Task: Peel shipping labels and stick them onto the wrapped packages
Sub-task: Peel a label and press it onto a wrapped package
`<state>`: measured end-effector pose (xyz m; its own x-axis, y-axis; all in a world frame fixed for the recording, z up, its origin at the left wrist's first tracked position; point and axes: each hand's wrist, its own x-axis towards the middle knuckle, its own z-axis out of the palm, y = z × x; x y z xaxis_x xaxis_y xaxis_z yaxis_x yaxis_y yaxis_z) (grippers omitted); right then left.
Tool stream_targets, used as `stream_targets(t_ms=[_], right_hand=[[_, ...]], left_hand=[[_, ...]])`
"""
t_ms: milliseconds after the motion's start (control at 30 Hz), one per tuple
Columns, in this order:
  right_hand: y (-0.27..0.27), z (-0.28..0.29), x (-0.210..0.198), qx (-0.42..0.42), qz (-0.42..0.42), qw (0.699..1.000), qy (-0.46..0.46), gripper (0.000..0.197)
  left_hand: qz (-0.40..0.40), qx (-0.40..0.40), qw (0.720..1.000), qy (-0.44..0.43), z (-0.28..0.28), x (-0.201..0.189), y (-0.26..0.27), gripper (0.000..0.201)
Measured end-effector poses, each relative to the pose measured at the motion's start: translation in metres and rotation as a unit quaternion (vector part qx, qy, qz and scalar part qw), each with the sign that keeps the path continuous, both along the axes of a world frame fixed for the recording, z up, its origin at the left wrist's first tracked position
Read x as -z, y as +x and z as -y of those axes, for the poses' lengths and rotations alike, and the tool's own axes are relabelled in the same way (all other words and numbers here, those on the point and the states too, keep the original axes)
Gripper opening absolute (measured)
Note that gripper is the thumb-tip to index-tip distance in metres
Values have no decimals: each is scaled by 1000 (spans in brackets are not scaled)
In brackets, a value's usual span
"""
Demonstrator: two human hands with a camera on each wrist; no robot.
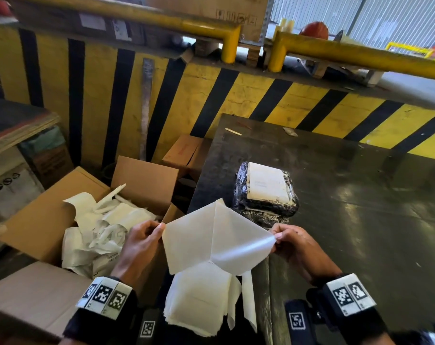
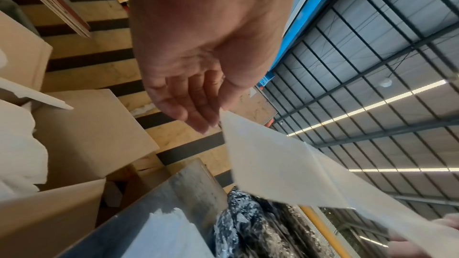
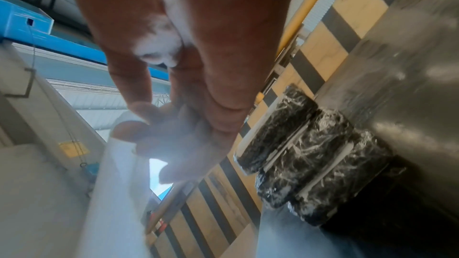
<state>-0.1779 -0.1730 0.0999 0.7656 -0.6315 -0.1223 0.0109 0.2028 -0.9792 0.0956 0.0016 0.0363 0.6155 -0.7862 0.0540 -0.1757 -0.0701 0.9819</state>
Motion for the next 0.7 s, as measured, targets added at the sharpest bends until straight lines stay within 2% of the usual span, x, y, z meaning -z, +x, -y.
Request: stream_targets(t_ms=[100,167,267,367,400,467,567,600,700], right_hand=[[-7,4,-2,-11,1,1000,-23,11],[-10,7,-3,10,34,999,-12,10],[-14,9,-5,93,108,990,5,15],[-16,8,-4,175,138,975,-5,33],[-15,6,-3,179,115,976,-34,31],[-11,1,4,153,12,980,-127,23],[-1,-7,30,40,-156,970,-181,22],[4,-11,41,-10,-215,955,-204,24],[11,-18,81,-153,-364,878,-271,19]], left_hand=[[50,-60,996,32,-5,12,14,18],[58,-97,992,53,-10,21,25,19],[80,-165,980,72,-16,30,34,22],[123,-189,973,57,-18,19,24,23],[120,-184,975,44,-17,14,19,22],[118,-153,981,13,-13,3,4,18],[114,-95,989,-9,-6,-7,-18,12],[111,-86,990,-17,-4,-10,-26,12],[99,-71,992,-32,2,-12,-43,13]])
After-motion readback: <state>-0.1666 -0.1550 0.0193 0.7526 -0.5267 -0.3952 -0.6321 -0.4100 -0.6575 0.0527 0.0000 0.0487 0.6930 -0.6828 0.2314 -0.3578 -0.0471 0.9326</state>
